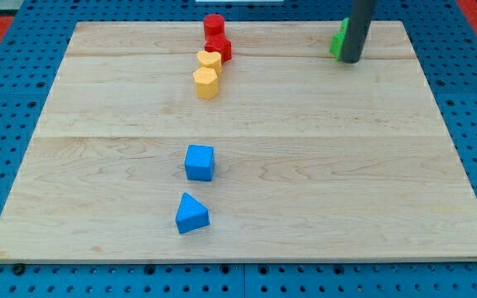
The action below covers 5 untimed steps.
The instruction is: Place green star into green circle in top right
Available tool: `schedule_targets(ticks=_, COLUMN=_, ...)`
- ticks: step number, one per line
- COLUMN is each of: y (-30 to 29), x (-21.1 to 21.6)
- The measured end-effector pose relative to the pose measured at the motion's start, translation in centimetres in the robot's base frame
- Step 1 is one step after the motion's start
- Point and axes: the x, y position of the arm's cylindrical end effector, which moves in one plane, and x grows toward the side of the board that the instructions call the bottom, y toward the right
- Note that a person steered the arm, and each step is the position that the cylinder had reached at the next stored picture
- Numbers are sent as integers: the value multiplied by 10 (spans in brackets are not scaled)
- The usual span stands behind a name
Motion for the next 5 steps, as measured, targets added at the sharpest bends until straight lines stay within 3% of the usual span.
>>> schedule_targets(ticks=2, y=29, x=-6)
schedule_targets(ticks=5, y=21, x=89)
